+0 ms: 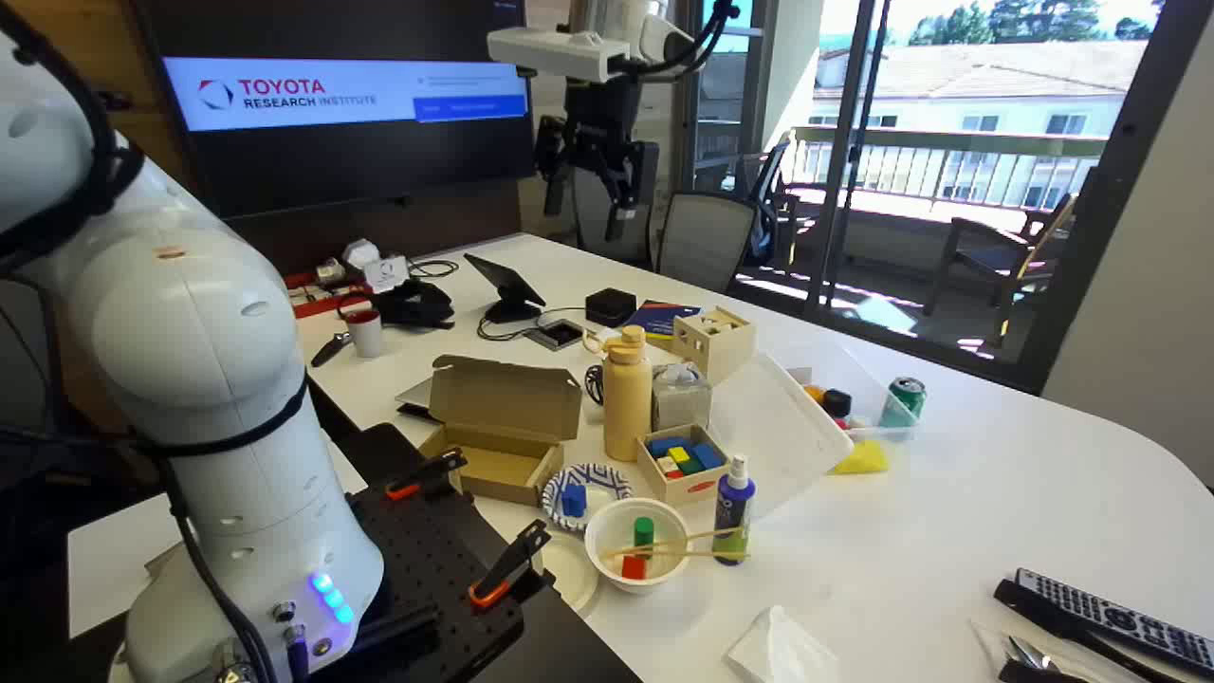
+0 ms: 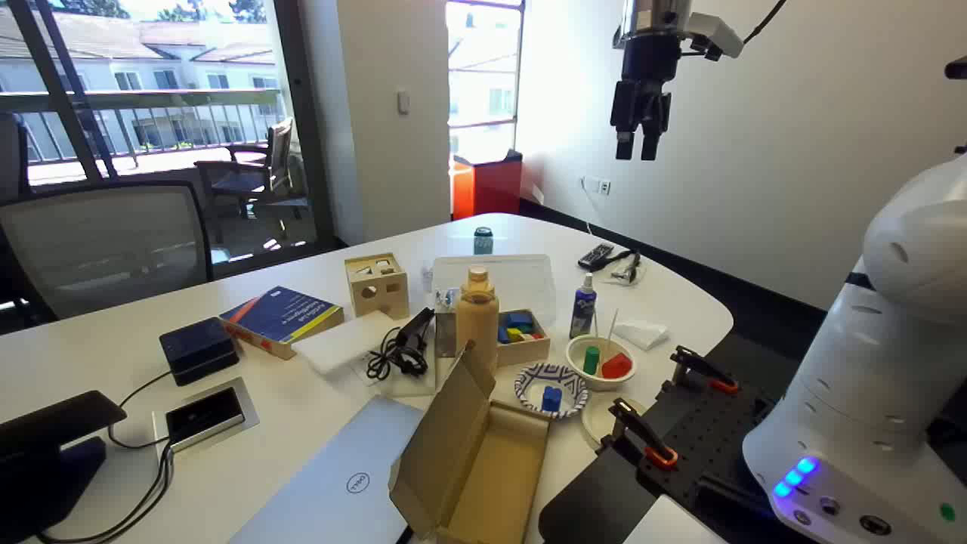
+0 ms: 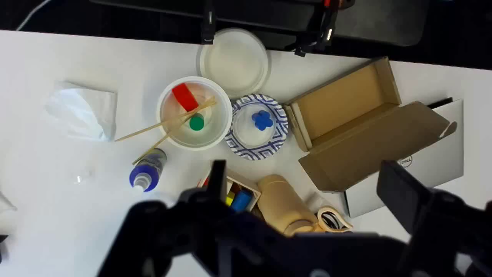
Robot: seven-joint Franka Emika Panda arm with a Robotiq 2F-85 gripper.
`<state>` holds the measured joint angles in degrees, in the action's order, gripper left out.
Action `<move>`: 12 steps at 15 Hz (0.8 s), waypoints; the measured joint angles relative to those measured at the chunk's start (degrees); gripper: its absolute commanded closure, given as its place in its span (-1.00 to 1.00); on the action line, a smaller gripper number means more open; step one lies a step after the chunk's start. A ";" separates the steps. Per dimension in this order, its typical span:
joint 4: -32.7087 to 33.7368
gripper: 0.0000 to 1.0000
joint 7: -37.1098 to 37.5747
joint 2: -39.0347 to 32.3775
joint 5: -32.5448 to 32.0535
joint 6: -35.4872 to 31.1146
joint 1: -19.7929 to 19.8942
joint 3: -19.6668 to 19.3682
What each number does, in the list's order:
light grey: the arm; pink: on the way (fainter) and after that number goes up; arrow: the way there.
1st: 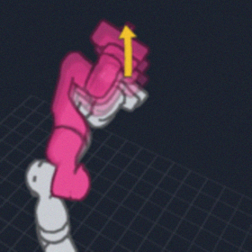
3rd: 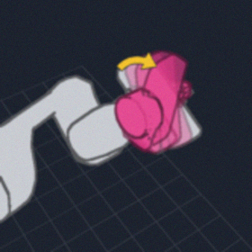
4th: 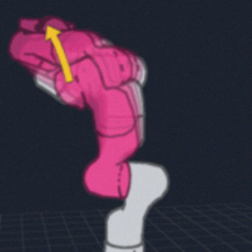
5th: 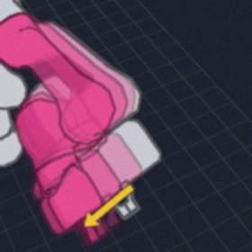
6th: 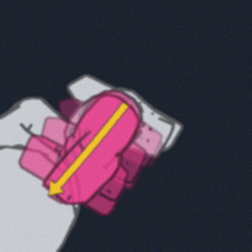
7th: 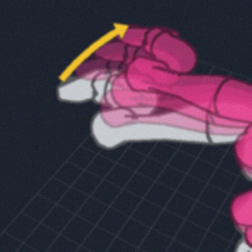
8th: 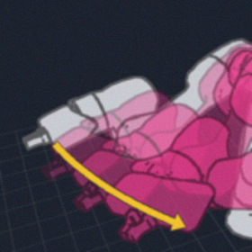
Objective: Pick up the lid and put it on the bottle
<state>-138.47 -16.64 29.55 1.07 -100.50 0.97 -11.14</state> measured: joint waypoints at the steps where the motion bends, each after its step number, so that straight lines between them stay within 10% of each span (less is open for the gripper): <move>1: 0.00 -1.00 0.00 0.00 0.00 -0.01 0.00 0.00; 6: -0.10 -1.00 0.33 -1.06 0.12 -2.00 0.36 -0.06; 12: 1.24 -1.00 3.41 -17.99 0.67 -27.85 3.82 -1.91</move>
<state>-137.23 -13.23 11.56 1.74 -128.36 4.79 -13.05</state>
